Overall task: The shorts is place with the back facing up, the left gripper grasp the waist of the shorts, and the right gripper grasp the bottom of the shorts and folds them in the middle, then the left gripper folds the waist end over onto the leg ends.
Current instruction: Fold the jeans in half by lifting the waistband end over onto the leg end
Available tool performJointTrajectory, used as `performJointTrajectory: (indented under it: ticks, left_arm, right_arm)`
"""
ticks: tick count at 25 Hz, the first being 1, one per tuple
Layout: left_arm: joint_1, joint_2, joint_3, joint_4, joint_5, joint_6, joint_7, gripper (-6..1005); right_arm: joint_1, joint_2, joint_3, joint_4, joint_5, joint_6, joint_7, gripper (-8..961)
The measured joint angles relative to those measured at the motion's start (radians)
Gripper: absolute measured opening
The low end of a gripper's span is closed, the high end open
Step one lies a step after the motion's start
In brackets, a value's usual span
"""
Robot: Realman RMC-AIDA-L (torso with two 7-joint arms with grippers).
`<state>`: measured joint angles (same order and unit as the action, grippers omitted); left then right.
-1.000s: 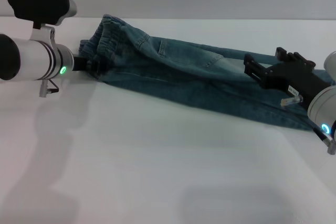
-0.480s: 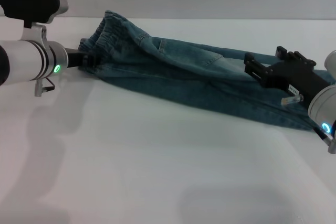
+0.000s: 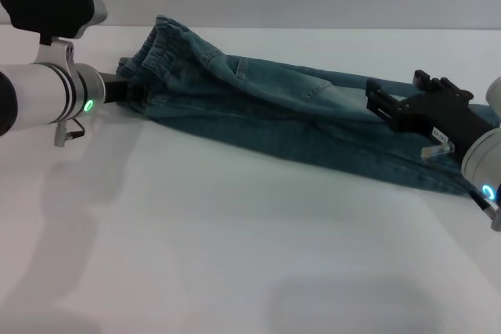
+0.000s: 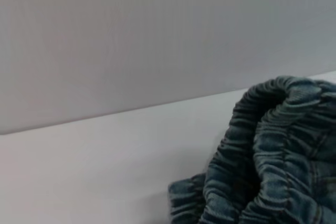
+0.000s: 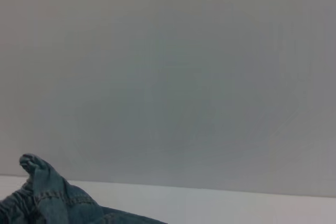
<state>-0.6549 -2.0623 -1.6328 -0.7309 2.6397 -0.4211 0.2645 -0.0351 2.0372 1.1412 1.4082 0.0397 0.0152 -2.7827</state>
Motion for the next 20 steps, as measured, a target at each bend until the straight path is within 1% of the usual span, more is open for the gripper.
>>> performJointTrajectory:
  ticks: [3,4,7,9,13,18,20]
  left_arm:
    - [0.043,-0.004,0.009,-0.069,-0.001,0.001,-0.008,297]
    - [0.067,-0.006,0.018,-0.106,-0.001,0.005,-0.011,283]
    - [0.106,-0.005,0.048,-0.186,-0.001,-0.001,-0.035,242]
    - [0.123,-0.002,0.056,-0.23,-0.001,-0.023,-0.057,187]
    - [0.13,-0.001,0.057,-0.257,0.002,-0.051,-0.066,76]
    - [0.129,-0.001,0.056,-0.254,0.002,-0.062,-0.067,25]
    - [0.142,-0.002,0.057,-0.288,-0.001,-0.081,-0.067,15]
  right_arm:
    - [-0.002,0.0,-0.001,-0.002,0.0,0.0,0.0,719]
    - [-0.002,0.0,-0.001,-0.004,0.0,0.0,0.0,719]
    - [-0.001,0.001,-0.003,-0.013,0.001,0.0,0.0,718]
    - [0.005,0.002,-0.007,-0.021,0.003,0.002,0.0,717]
    - [0.016,0.005,-0.02,-0.03,0.005,0.007,0.0,715]
    - [0.017,0.002,-0.026,-0.028,0.007,0.007,0.0,714]
    - [0.016,0.002,-0.026,-0.027,0.008,0.008,0.0,713]
